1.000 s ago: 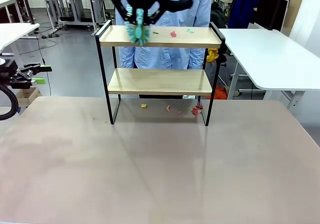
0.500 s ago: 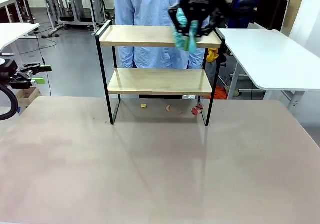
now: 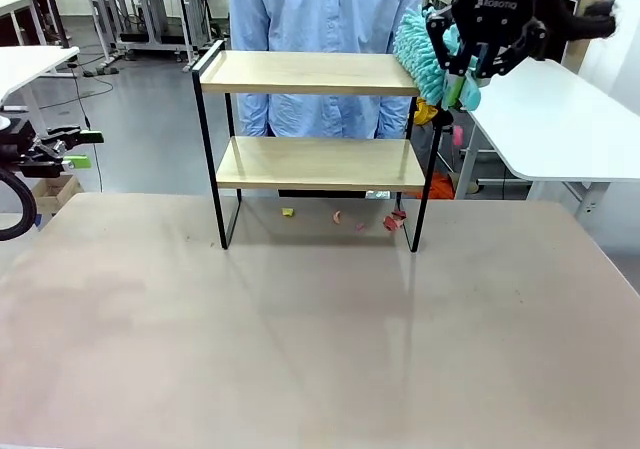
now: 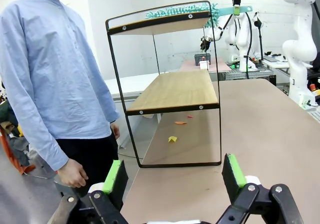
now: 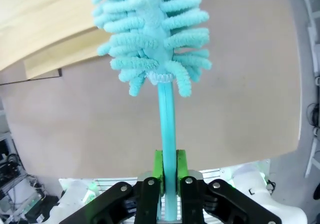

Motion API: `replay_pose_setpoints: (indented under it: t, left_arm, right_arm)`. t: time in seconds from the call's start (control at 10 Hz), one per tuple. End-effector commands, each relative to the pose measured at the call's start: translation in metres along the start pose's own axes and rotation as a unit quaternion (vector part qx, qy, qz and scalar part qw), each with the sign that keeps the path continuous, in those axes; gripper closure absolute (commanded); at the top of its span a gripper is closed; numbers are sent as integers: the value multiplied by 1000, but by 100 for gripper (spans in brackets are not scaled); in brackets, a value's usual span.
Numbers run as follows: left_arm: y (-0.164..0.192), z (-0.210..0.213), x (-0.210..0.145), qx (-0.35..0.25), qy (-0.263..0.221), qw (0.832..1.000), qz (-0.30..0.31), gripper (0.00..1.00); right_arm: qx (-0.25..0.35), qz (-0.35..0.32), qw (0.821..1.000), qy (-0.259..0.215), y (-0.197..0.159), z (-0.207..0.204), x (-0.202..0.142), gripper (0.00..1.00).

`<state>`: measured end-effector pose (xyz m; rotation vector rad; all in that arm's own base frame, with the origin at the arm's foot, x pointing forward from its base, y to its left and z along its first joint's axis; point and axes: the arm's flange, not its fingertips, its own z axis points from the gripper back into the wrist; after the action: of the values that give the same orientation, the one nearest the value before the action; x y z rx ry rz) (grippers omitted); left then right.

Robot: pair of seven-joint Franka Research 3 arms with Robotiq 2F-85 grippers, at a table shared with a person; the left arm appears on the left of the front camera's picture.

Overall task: Clean the shelf.
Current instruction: Clean the specific section of the Shelf indicated by the human with the Duster.

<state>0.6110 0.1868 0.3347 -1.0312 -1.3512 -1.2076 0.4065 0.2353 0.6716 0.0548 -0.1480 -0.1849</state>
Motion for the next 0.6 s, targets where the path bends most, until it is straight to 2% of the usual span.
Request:
replay_pose_setpoints:
  t: [0.0, 0.2, 0.3, 0.4, 0.5]
  left_arm:
    - [0, -1, 4, -1, 0, 1000, -2, 0]
    - [0, -1, 4, -1, 0, 1000, -2, 0]
    - [0, -1, 4, -1, 0, 1000, -2, 0]
    - [0, -1, 4, -1, 0, 1000, -2, 0]
    - [0, -1, 4, -1, 0, 1000, -2, 0]
  right_arm:
    - [-7, -12, 1000, 15, 7, -6, 7, 87]
    - [-1, 2, 1000, 3, 5, -4, 1, 87]
    - [71, 62, 995, -38, 10, 12, -1, 87]
    - [123, 122, 982, -74, 7, 29, -7, 87]
    - [161, 183, 966, -87, 9, 38, -14, 87]
